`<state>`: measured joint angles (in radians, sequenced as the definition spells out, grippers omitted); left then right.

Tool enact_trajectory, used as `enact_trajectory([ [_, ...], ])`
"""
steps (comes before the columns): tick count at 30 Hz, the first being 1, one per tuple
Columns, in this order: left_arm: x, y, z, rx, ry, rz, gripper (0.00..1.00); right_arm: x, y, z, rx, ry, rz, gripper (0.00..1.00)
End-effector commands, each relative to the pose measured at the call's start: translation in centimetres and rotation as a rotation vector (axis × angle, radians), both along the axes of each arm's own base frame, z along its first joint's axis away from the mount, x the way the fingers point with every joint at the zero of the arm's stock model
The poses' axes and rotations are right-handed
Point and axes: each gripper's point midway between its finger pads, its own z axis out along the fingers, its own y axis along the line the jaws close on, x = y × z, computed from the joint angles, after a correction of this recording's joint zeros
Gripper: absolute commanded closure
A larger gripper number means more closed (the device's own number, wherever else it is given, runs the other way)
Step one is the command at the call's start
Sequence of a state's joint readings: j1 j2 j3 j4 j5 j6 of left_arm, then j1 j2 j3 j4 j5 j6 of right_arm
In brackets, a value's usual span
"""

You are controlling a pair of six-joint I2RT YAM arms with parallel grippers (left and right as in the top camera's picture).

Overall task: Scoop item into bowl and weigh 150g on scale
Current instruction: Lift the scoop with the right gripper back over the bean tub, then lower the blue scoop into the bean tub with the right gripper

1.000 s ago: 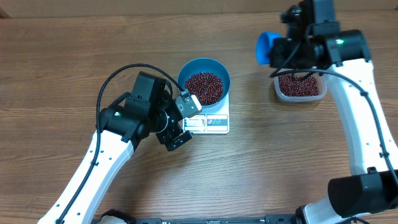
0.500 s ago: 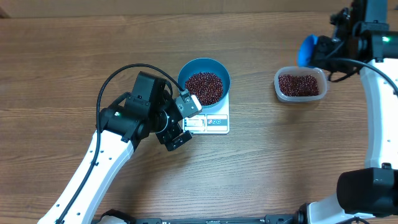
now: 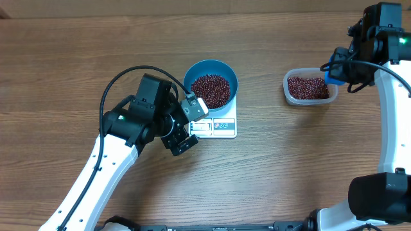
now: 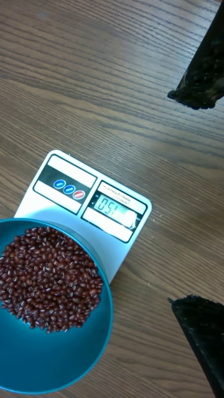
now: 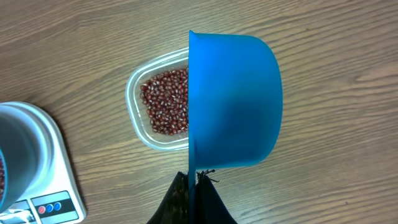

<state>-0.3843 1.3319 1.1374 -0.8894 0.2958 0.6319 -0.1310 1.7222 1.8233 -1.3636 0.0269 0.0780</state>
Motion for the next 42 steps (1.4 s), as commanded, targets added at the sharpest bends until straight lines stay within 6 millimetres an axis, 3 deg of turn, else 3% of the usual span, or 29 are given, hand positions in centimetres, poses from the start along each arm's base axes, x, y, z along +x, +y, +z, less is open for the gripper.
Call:
enact_trajectory([
  [1, -0.1, -0.2, -0.3, 0.002, 0.001, -0.022, 0.01, -0.1, -0.6, 1.8, -0.038, -0.045, -0.010, 0.96],
  [8, -0.1, -0.2, -0.3, 0.002, 0.000, -0.022, 0.00, -0.6, -0.7, 1.8, -0.118, -0.018, -0.066, 0.96],
  [18, -0.1, -0.2, -0.3, 0.002, 0.000, -0.022, 0.00, -0.4, 1.4, 1.4, -0.251, -0.004, -0.121, 0.96],
  [27, -0.1, -0.2, -0.3, 0.001, 0.000, -0.021, 0.00, -0.6, 1.2, 0.2, -0.354, 0.042, -0.187, 0.96],
  [34, -0.1, -0.2, -0.3, 0.002, 0.000, -0.022, 0.00, -0.2, 1.6, -0.2, -0.312, 0.024, -0.245, 0.96],
  [37, -0.1, -0.2, -0.3, 0.002, 0.000, -0.022, 0.00, 0.4, 3.1, -0.7, -0.210, 0.013, -0.243, 0.96],
  [42, -0.1, -0.2, -0.3, 0.001, 0.000, -0.021, 0.00, 0.5, 4.6, -1.2, -0.021, -0.011, -0.464, 0.96],
])
